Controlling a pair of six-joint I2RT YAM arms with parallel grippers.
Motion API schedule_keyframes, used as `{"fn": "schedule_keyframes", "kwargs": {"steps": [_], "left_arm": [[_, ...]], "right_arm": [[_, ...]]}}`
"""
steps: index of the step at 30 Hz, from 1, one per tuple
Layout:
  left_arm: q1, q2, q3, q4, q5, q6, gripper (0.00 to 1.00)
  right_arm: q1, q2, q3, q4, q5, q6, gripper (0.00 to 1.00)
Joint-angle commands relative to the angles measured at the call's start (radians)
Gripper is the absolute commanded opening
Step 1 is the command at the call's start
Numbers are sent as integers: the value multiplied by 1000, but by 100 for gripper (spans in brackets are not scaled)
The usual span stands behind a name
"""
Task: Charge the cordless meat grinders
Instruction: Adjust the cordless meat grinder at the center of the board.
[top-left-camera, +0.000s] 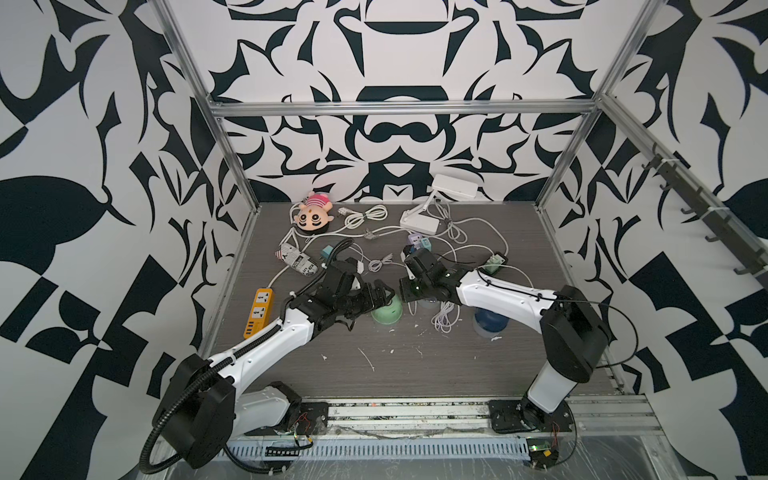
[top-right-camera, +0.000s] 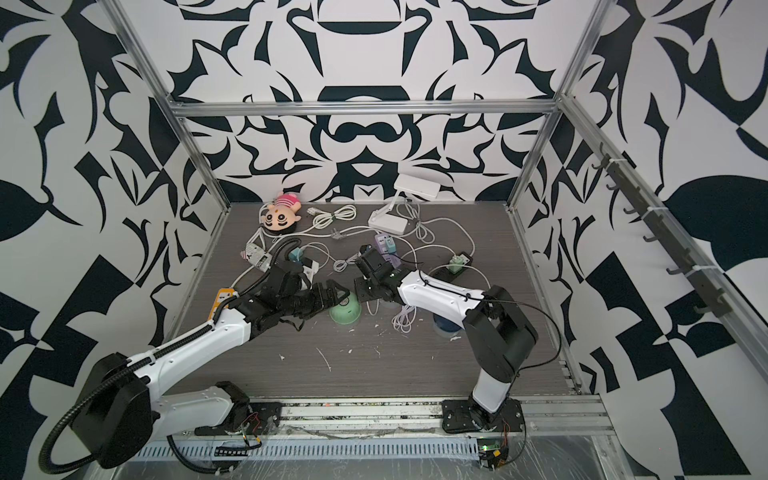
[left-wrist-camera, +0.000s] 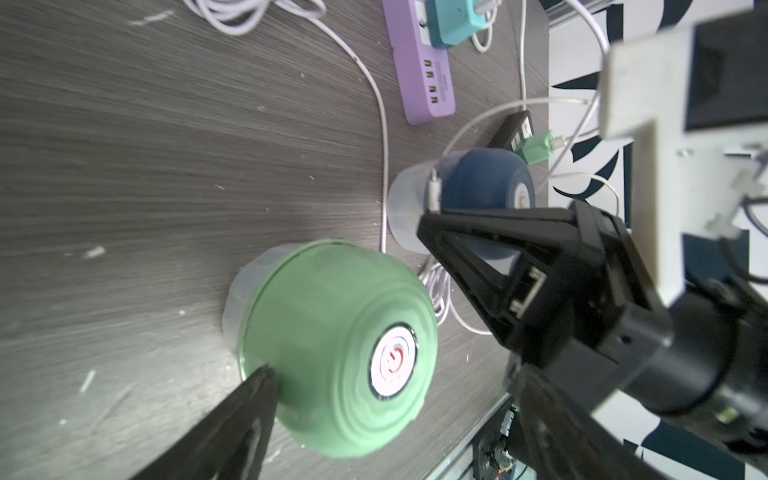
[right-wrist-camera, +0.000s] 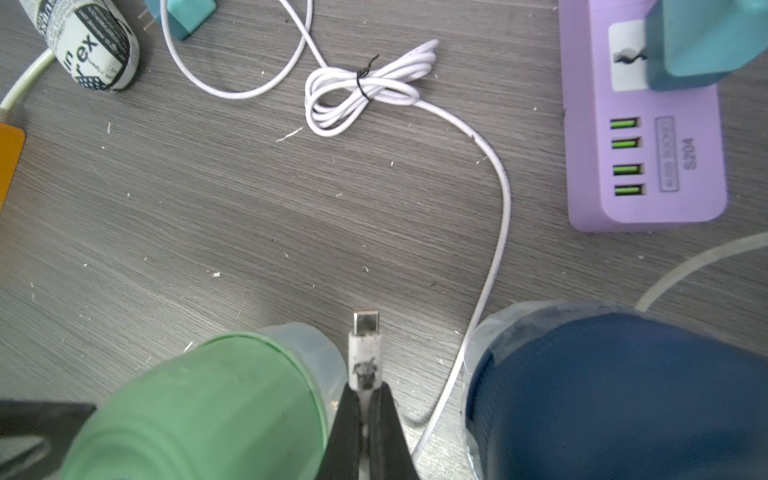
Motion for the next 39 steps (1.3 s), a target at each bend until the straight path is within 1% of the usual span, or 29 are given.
{"fn": "schedule_keyframes", "kwargs": {"steps": [1, 3, 5, 8, 10, 13, 15, 17, 18, 19, 21, 23, 25, 29, 31, 32, 35, 39], "left_arm": [[-18, -57, -15, -67, -97, -4, 92], [-22, -104, -20, -106, -152, 28, 91], [-26, -167, -38, -108, -205, 74, 92], [-27, -240, -49, -113, -232, 151, 93], [-27, -265, -24, -147, -248, 198, 93], [-25, -274, 28, -199, -276, 273, 91], [-25, -282, 32, -176, -265, 322, 94], [-25, -289, 25, -159, -312, 321, 96], [-26, -292, 16, -146, -318, 324, 96], [-25, -295, 10, -147, -324, 330, 100], [-23, -288, 4, -159, -300, 371, 99], [-22, -265, -15, -158, -290, 373, 99], [-22, -273, -77, -92, -292, 363, 100], [-38, -395, -334, 235, -297, 378, 100], [-52, -446, -443, 344, -310, 387, 100], [-62, -459, -475, 365, -328, 392, 99], [-113, -449, -537, 412, -364, 421, 99], [-224, -339, -577, 515, -471, 444, 99]], "right_arm": [[-3, -20, 7, -2, -20, -24, 0], [-2, -20, 15, -10, -24, -30, 0], [-3, -22, 14, -12, -31, -32, 0], [-2, -26, 14, -19, -36, -36, 0], [-2, -23, 18, -32, -34, -37, 0], [-2, -12, 28, -44, -36, -38, 0], [2, -5, 27, -44, -34, -32, 0], [6, 2, 25, -39, -32, -22, 0], [10, 6, 26, -38, -32, -17, 0], [16, 11, 29, -38, -33, -15, 0], [25, 22, 41, -43, -26, -11, 0], [38, 37, 60, -52, -20, -10, 0], [45, 53, 76, -59, -18, -6, 0], [50, 81, 103, -63, -20, 4, 0], [50, 88, 114, -67, -19, 7, 0], [51, 93, 119, -68, -19, 7, 0], [50, 107, 127, -64, -31, 13, 0], [49, 126, 138, -64, -41, 13, 0]]}}
